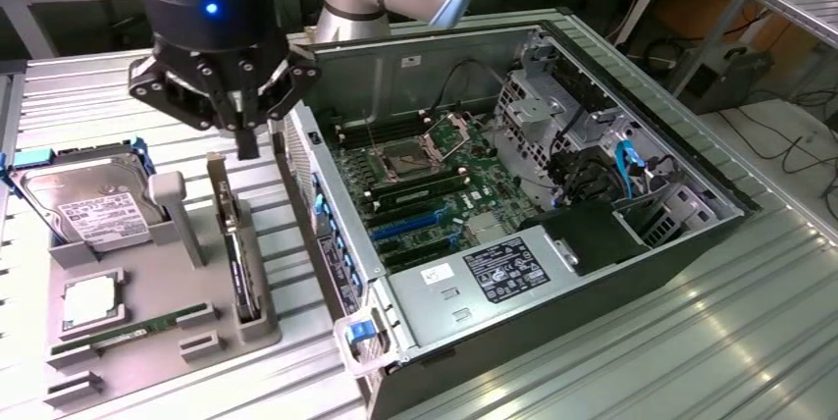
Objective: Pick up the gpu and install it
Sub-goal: 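Reach for the gpu, then pick up the gpu and move the gpu toward the slot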
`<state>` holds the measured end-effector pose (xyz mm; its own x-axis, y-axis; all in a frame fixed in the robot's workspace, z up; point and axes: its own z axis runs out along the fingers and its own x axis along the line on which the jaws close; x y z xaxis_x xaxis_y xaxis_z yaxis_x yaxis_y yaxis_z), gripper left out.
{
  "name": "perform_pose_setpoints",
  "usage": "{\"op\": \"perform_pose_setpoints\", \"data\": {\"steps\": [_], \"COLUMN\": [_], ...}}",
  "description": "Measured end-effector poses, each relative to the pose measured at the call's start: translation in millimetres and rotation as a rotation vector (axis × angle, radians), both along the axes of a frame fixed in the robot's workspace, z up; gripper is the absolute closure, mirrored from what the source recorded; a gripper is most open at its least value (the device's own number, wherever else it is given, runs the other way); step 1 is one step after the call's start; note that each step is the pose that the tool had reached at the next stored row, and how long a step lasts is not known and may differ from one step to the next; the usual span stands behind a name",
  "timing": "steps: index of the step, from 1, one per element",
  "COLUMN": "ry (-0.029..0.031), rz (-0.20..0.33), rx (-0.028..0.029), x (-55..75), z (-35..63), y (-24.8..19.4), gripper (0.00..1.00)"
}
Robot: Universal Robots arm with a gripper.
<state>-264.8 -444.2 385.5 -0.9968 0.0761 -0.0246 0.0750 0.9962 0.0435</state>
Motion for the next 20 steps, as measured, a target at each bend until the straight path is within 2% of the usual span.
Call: {"op": "perform_pose_setpoints", "data": {"steps": [4,6,7,8,20], "ry": [0.0030,0.0091,0.0164,0.0211,0.0219], "rz": [0.000,0.000,0.000,0.000,0.000], "rx": [-0.0008,-0.0017,-0.0025,-0.0031,-0.0031], "x": [-23.9,-27.1,-27.4,-27.5,-27.5], "z": [-10.8,-13.2,-14.0,-14.1,-14.1], "y": [-2.3,-3.0,-3.2,-3.2,-3.2], "gripper": [0.89,0.89,0.89,0.89,0.89]}}
